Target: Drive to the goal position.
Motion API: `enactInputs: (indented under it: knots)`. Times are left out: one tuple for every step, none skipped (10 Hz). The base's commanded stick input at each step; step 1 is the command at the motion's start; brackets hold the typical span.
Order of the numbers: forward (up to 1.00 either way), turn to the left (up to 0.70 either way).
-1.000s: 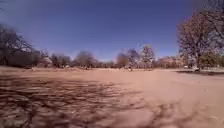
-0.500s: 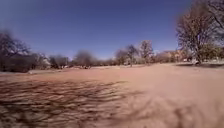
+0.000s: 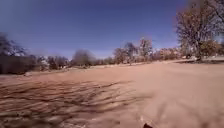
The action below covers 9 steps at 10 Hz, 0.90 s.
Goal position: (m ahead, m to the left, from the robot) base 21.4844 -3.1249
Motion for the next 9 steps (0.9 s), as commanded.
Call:
enactInputs:
  knots:
    - [1.0, 0.0]
    - [1.0, 0.0]
    - [1.0, 0.0]
    - [1.0, 0.0]
    - [1.0, 0.0]
    - [1.0, 0.0]
    - [1.0, 0.0]
    - [1.0, 0.0]
    - [1.0, 0.0]
